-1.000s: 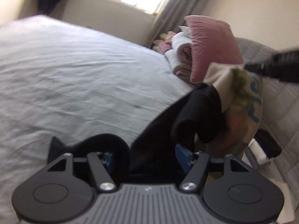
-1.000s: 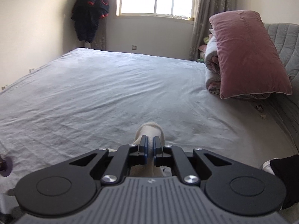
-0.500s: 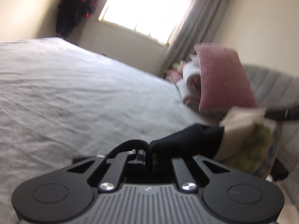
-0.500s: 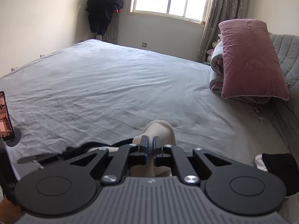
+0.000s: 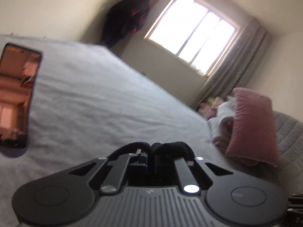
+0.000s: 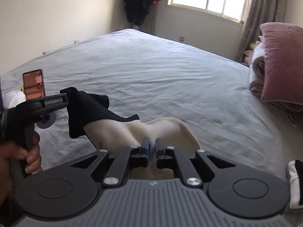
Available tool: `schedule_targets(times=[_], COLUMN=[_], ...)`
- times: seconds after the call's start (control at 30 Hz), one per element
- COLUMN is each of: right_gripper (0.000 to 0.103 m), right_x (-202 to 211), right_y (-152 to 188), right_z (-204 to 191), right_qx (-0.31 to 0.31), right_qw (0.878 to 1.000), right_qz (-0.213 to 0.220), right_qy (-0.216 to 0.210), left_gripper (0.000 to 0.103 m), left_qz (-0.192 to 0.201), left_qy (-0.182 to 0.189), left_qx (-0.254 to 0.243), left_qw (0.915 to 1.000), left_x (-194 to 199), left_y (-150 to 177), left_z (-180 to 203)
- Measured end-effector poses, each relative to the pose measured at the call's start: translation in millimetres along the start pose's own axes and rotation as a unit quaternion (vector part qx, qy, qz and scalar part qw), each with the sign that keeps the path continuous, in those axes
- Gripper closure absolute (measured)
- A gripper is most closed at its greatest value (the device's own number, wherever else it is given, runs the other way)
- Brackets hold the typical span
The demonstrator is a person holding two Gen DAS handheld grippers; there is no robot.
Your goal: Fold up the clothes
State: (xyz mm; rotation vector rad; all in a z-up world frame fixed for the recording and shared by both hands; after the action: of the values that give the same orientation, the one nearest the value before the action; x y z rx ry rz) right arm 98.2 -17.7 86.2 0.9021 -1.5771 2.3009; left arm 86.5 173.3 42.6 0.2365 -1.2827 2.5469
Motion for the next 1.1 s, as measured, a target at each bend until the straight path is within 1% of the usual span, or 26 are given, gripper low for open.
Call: schedule_targets(times=[0.07, 0.1, 0.13, 0.17, 0.23, 0.3, 0.47, 0.5, 0.57, 0.63, 0.73, 0.77, 0.8, 0.83, 0.87, 0.9, 0.93, 0.97, 1.07, 1.1], right_gripper=[0.086, 0.085, 0.081, 0.070, 0.055, 0.054, 0.050, 0.049, 0.041, 0.038, 0.037, 0.037, 0.037, 0.041, 0.064, 0.080, 0.089, 0.091, 0.093, 0.093], right_x=[-2.9, -4.4, -7.5, -11.0, -15.8, -20.5, -31.9, -34.2, -35.3, -28.8, -22.7, -22.3, -22.5, -23.5, -25.3, -27.1, -29.3, -31.5, -37.7, -39.4], right_y=[-0.9, -1.4, -1.8, -2.2, -1.3, -0.2, 2.5, 3.0, 3.7, 4.1, 1.3, -0.5, -2.7, -4.9, -6.7, -8.4, -10.2, -12.0, -17.6, -19.9], right_z=[-1.3, -1.5, 0.8, 3.6, -1.2, -7.1, -21.7, -24.6, -32.1, -45.3, -63.7, -67.8, -70.1, -70.7, -69.8, -68.6, -64.6, -60.0, -42.0, -34.6], right_qx=[0.006, 0.008, 0.008, 0.006, 0.008, 0.011, 0.017, 0.018, 0.023, 0.044, 0.084, 0.094, 0.102, 0.106, 0.108, 0.109, 0.105, 0.099, 0.089, 0.087], right_qw=[1.000, 1.000, 1.000, 1.000, 1.000, 1.000, 0.999, 0.999, 0.998, 0.997, 0.994, 0.994, 0.993, 0.993, 0.993, 0.993, 0.993, 0.994, 0.995, 0.995], right_qz=[-0.001, -0.001, -0.003, -0.006, -0.009, -0.013, -0.022, -0.023, -0.026, -0.020, 0.002, 0.011, 0.022, 0.029, 0.032, 0.034, 0.034, 0.033, 0.036, 0.039], right_qy=[-0.002, -0.002, -0.001, 0.001, -0.006, -0.014, -0.035, -0.039, -0.049, -0.068, -0.066, -0.059, -0.049, -0.040, -0.037, -0.037, -0.032, -0.026, -0.003, 0.008], left_gripper=[0.097, 0.097, 0.097, 0.097, 0.097, 0.097, 0.097, 0.097, 0.097, 0.097, 0.097, 0.097, 0.097, 0.097, 0.097, 0.097, 0.097, 0.097, 0.094, 0.084], left_qz=[-0.037, -0.050, -0.061, -0.065, -0.064, -0.060, -0.030, -0.024, -0.013, -0.008, -0.005, -0.004, 0.001, 0.007, 0.011, 0.013, 0.013, 0.012, 0.001, -0.005], left_qy=[-0.019, -0.022, -0.023, -0.024, -0.018, 0.000, 0.063, 0.073, 0.092, 0.117, 0.158, 0.174, 0.184, 0.188, 0.190, 0.189, 0.184, 0.179, 0.167, 0.168], left_qx=[0.022, 0.037, 0.048, 0.050, 0.036, 0.029, 0.025, 0.021, 0.013, 0.009, 0.001, -0.002, -0.005, -0.008, -0.010, -0.009, -0.007, -0.004, 0.006, 0.009], left_qw=[0.9989, 0.9979, 0.9968, 0.9964, 0.9971, 0.9978, 0.9972, 0.9968, 0.9956, 0.9931, 0.9875, 0.9848, 0.9830, 0.9821, 0.9817, 0.9819, 0.9828, 0.9838, 0.9859, 0.9858], left_x=[-0.2, -1.3, -2.0, -1.1, 1.5, 5.0, 14.1, 12.9, 9.7, 5.1, -2.3, -4.1, -5.3, -6.8, -9.6, -13.0, -17.4, -22.0, -34.4, -37.6], left_y=[9.5, 14.1, 18.0, 20.0, 18.8, 15.2, 0.9, -2.0, -6.9, -9.6, -11.5, -11.9, -12.5, -12.6, -12.4, -12.0, -11.1, -9.9, -6.7, -5.3], left_z=[-16.8, -24.9, -32.2, -37.1, -39.1, -33.5, -11.3, -7.0, 1.7, 10.9, 28.6, 34.9, 40.2, 44.4, 46.6, 47.3, 46.6, 44.2, 38.3, 36.9])
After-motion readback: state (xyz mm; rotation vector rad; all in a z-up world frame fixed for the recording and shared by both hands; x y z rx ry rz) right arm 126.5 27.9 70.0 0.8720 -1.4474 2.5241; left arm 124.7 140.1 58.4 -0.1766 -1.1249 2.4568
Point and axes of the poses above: each gripper's, at about its wrist camera, not at the fingertips, and x roughly against the way its jaws point, z to its right, y to its underside, the point moved 8 cm from there along -x, roughly the way its jaws point, and after that the axes turned 12 degrees about y, right-handed, at the moved point
